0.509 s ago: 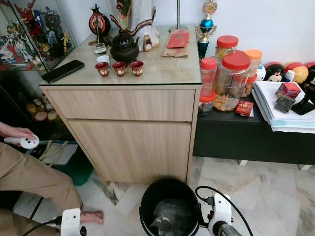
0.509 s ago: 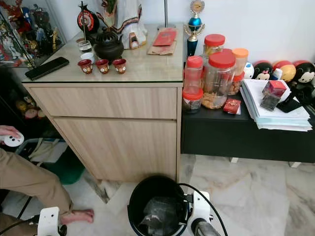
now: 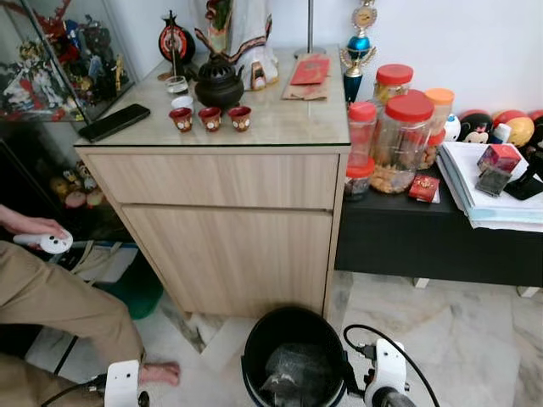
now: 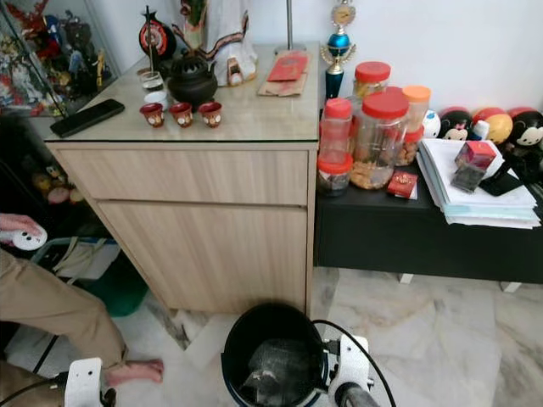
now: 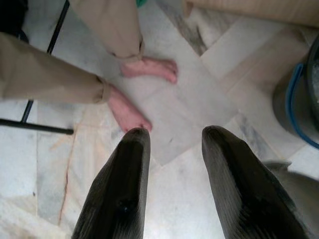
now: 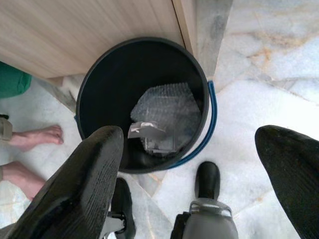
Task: Picking trash to rubbish bin
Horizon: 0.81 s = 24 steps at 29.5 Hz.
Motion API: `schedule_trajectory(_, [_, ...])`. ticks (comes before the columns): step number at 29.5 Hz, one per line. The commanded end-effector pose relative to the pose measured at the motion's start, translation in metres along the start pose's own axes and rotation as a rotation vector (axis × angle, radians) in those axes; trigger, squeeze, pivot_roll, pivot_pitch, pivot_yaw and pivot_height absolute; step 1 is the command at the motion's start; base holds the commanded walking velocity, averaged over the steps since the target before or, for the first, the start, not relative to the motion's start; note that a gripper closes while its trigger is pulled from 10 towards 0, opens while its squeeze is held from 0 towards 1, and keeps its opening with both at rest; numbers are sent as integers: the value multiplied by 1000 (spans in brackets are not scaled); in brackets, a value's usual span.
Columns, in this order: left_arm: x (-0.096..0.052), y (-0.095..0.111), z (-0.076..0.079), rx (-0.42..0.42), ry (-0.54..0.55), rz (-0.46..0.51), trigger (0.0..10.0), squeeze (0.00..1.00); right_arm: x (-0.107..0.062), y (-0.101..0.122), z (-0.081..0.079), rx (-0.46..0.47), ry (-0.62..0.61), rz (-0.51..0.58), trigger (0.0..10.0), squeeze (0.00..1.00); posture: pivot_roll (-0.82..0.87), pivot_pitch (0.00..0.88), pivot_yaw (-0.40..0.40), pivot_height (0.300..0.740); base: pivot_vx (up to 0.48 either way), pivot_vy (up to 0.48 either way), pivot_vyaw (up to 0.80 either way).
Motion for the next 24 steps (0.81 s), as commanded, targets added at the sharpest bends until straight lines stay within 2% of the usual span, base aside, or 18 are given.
schedule_trajectory(1, [-1, -4, -5, -12, 18, -13, 10000, 0, 0, 0, -1, 14, -7, 1, 10000, 0, 44, 0, 77, 740, -274, 0, 0])
schedule_trajectory(15, [-1, -3, -6, -21, 27, -2, 10000, 0, -1, -3, 2, 44, -31, -3, 10000, 0, 50, 0, 80, 740, -266, 0, 0])
schedule_trajectory(24, [-1, -3, -6, -18, 25, 1, 10000, 0, -2, -6, 3, 56, -35, -12, 10000, 0, 51, 0, 84, 740, -259, 0, -653])
Point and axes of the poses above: a point about 5 cm out from each wrist's last joint towards the gripper, its own x axis pointing out of the wrist towards the gripper, its own y axis along the axis of the wrist's last joint, z = x × y, the point moved 4 cm from there along x, pointing out of the wrist towards the gripper, and after that the axes turned 12 degrees about -x, right-handed, at the moved point
